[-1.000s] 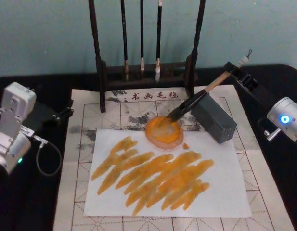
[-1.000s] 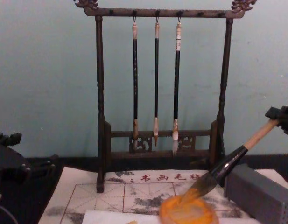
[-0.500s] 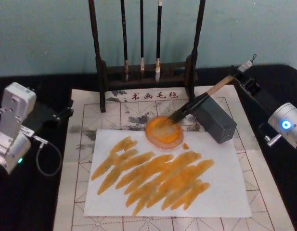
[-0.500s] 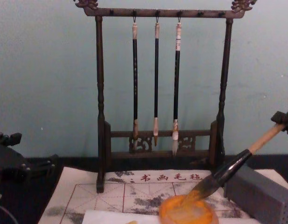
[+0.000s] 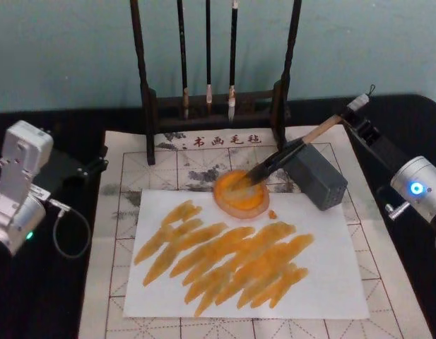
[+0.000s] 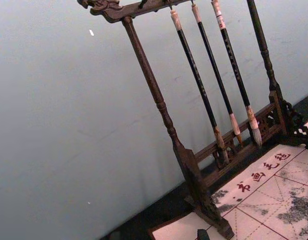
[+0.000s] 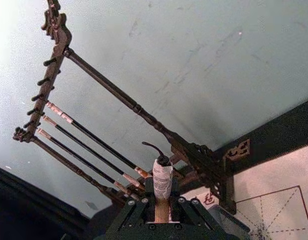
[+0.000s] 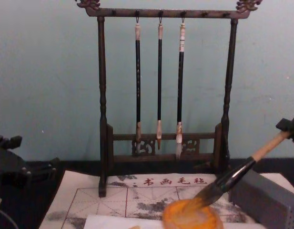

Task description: Pick up the brush from the inkstone, write on the paper, then place the brush back to its original position.

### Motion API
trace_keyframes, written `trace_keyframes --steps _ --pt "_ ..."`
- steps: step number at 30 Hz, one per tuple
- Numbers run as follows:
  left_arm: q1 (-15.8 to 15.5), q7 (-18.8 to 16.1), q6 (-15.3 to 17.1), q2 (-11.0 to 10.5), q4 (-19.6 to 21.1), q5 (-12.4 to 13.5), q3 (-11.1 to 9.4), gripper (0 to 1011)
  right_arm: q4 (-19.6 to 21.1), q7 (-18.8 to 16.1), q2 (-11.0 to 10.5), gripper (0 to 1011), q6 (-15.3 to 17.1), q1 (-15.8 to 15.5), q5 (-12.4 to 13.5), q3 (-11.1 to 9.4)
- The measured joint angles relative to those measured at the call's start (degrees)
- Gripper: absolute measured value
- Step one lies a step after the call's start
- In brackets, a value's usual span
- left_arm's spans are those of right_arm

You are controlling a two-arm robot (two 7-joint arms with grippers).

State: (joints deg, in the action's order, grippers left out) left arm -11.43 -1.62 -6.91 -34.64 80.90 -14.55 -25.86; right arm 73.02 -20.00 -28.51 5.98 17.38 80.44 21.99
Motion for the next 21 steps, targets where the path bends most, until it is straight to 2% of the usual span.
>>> trace_keyframes --steps 21 --pt "0.0 0.0 0.0 0.0 0.0 0.0 0.0 1001 -2.7 0.1 1.5 182 0.0 0.6 0.1 0.7"
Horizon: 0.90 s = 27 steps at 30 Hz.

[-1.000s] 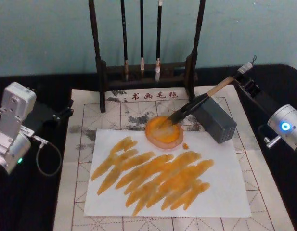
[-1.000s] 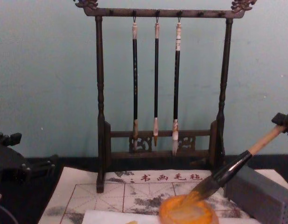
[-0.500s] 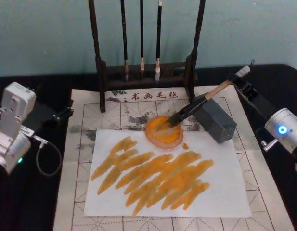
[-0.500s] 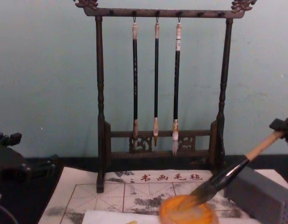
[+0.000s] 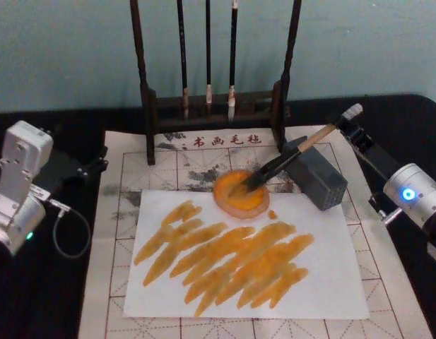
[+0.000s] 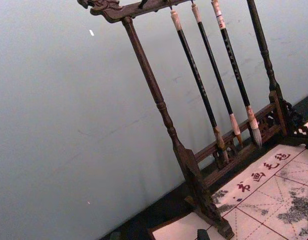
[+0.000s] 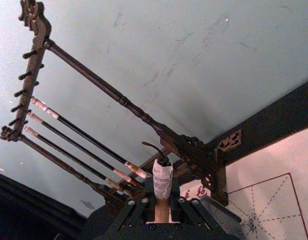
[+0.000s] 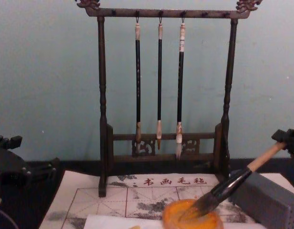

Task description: Pick up the brush from the inkstone, write on the paper, then place the brush back to its original position.

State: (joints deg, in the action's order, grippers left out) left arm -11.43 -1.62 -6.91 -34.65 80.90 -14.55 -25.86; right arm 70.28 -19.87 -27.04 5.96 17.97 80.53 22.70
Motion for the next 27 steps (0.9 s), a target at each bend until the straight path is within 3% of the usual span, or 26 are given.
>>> trace_keyframes --steps 27 --pt "0.0 0.0 0.0 0.0 0.0 0.0 0.0 1001 -2.1 0.5 1.2 182 0.8 0.8 -0.7 -0.2"
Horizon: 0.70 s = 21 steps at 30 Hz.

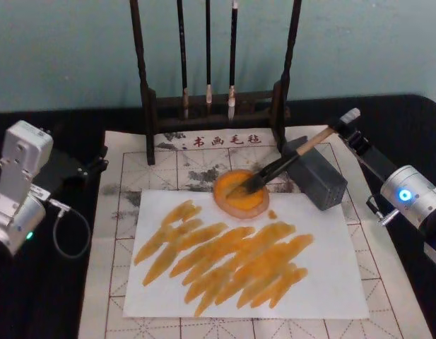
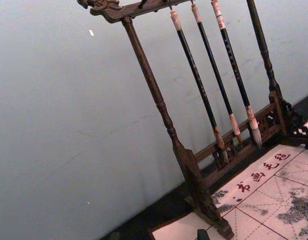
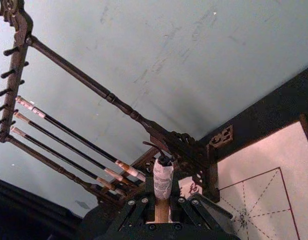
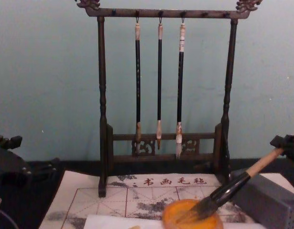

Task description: Pick up the brush from the inkstone, write on the paper, then place the brush back to its original position.

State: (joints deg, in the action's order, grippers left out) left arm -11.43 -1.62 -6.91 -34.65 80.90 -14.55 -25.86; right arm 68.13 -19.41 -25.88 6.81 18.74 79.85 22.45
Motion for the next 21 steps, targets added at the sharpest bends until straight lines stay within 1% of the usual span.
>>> trace_keyframes --steps 21 --pt "0.0 0.0 0.0 0.0 0.0 0.0 0.0 1001 0.0 0.0 0.0 182 0.0 0.0 0.0 0.0"
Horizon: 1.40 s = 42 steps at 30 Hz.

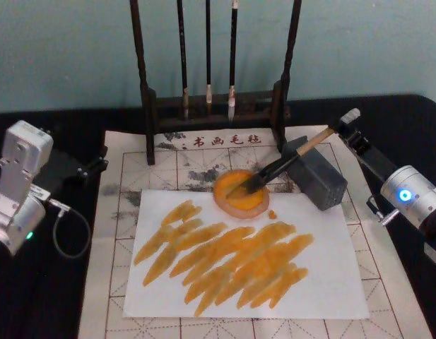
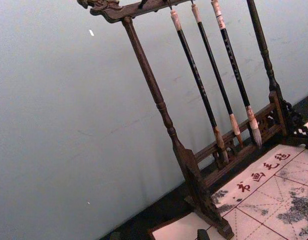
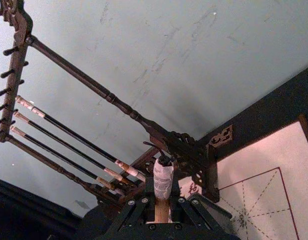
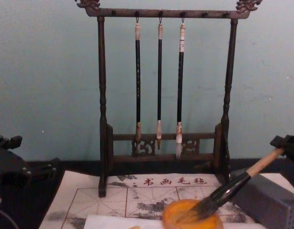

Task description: Pick up the brush from the inkstone, write on the paper, then place the brush back to its original position.

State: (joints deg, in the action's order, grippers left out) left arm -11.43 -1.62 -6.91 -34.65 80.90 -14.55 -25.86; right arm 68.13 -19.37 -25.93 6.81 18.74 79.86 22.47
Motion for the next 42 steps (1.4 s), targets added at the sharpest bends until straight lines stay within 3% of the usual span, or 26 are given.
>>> trace_keyframes --steps 5,23,31,42 --pt "0.0 0.0 0.0 0.0 0.0 0.0 0.0 1001 0.0 0.0 0.0 210 0.0 0.0 0.0 0.0" --pt "0.0 0.0 0.0 0.0 0.0 0.0 0.0 1001 0.1 0.0 0.0 787 -0.1 0.0 0.0 0.0" --pt "0.0 0.0 0.0 0.0 0.0 0.0 0.0 1001 0.1 0.0 0.0 985 -0.1 0.0 0.0 0.0" --pt "0.0 0.0 0.0 0.0 0.0 0.0 0.0 1001 0.1 0.0 0.0 1000 -0.1 0.0 0.0 0.0"
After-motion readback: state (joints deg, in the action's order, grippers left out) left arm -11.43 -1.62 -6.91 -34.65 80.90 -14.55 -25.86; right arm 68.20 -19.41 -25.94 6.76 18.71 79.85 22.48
